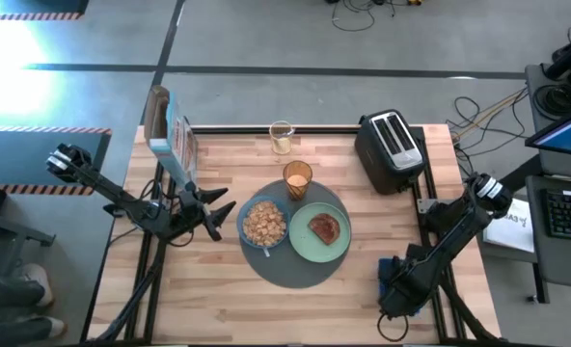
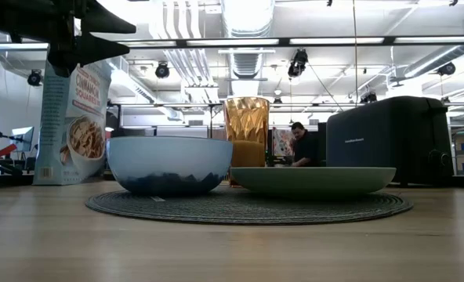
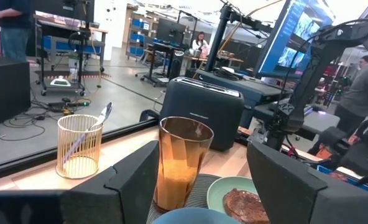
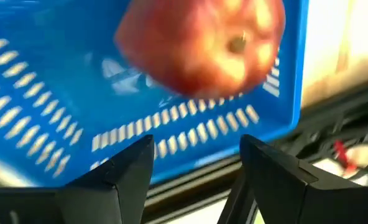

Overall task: Arrange a breakfast setting
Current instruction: Put the apple on the green plate

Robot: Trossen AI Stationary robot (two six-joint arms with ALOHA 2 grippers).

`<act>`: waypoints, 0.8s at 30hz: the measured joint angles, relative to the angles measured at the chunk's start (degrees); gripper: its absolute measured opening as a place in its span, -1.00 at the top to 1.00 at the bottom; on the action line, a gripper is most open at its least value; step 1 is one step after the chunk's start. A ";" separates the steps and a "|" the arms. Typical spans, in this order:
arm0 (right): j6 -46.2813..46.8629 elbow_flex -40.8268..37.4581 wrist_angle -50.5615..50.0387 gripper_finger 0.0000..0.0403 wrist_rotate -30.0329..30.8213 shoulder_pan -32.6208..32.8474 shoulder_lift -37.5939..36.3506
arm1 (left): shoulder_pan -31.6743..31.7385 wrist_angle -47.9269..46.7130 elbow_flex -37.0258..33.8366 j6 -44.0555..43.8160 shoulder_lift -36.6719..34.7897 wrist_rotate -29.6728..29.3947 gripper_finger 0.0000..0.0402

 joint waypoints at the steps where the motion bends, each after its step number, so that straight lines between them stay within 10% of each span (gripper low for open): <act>1: 1.24 0.84 -0.63 -0.13 -0.50 0.05 -0.61 | 0.00 0.02 0.00 0.00 0.00 -0.02 -0.13; 13: 51.30 1.58 -3.25 -0.13 12.23 0.35 -14.30 | 0.00 0.00 0.00 -0.05 -0.01 0.56 -0.13; 24: 58.03 -3.37 7.99 -0.13 14.32 -0.69 -12.96 | 0.00 -0.12 0.00 -0.02 0.00 1.86 -0.13</act>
